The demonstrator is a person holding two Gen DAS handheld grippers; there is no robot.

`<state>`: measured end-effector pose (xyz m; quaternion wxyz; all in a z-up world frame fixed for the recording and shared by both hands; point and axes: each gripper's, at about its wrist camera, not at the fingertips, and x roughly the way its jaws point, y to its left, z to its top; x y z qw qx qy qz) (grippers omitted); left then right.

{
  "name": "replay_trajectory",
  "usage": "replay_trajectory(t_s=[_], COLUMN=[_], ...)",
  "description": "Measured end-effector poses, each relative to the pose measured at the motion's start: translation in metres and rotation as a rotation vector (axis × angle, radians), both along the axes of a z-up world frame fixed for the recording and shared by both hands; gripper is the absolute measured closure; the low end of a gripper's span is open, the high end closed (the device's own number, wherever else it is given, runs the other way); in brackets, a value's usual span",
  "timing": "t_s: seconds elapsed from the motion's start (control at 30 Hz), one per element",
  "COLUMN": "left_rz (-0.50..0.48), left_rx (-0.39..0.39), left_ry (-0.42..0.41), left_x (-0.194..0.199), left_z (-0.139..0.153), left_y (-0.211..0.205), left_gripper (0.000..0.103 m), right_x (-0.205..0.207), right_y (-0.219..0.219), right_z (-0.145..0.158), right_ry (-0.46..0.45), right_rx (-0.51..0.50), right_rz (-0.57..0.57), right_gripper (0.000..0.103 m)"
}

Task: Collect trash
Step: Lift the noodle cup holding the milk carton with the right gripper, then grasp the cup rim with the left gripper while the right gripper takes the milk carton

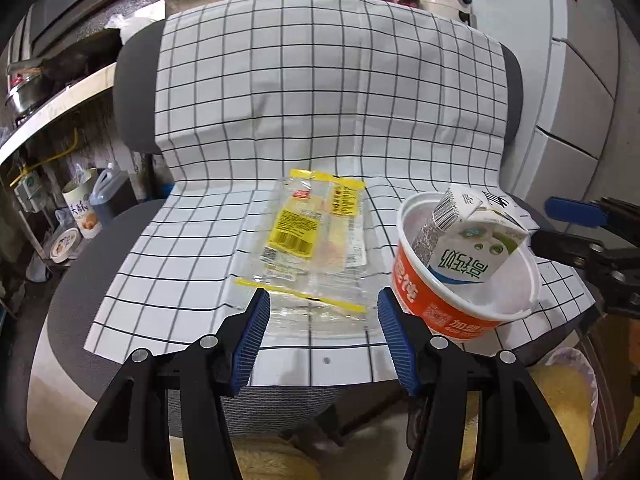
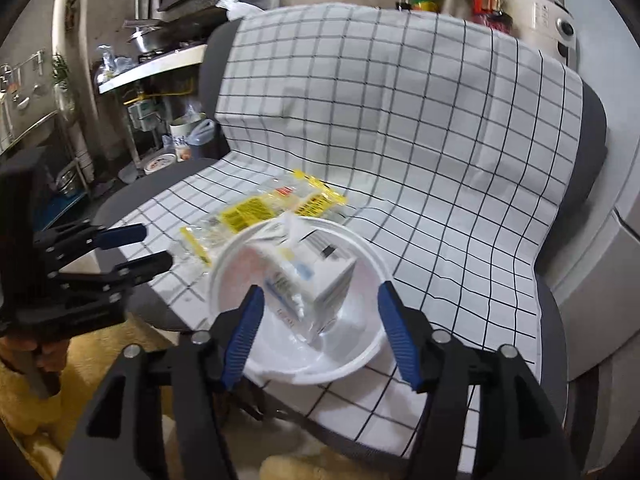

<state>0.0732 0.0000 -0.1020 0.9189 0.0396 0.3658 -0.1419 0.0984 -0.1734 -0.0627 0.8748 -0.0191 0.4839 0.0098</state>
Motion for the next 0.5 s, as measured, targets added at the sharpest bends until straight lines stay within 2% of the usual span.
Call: replay_trajectory(t_s=[0.07,0.27,0.43,0.5], left_rz=[-0.001,0.014,0.021,0.020], left_rx=[0.002,0.010,0.019,0.022], left_ry=[0.003,0.007,0.008,0.004], left_x=[0.001,0.006,0.006,0.004], left_z=[-0.001,-0.002,-0.002,-0.001], left_y=[-0.002,-0.001,-0.001,-0.001], left_gripper=[0.046,0.046,0.046,0.046], right_x=[0.006,0.035,0.049,0.044], right_y=[-0.007,-0.010,-0.002,0.004], right_z=[-0.005,-0.026,-0.044,-0.045], right_ry=[0.002,0.014,0.039,0.042], right_rx=[0.028,0.074,0.054,0.036], right_rz=[0.004,0.057,0.114,0.139], right_gripper=[0.032,0.027,0.028,0.037])
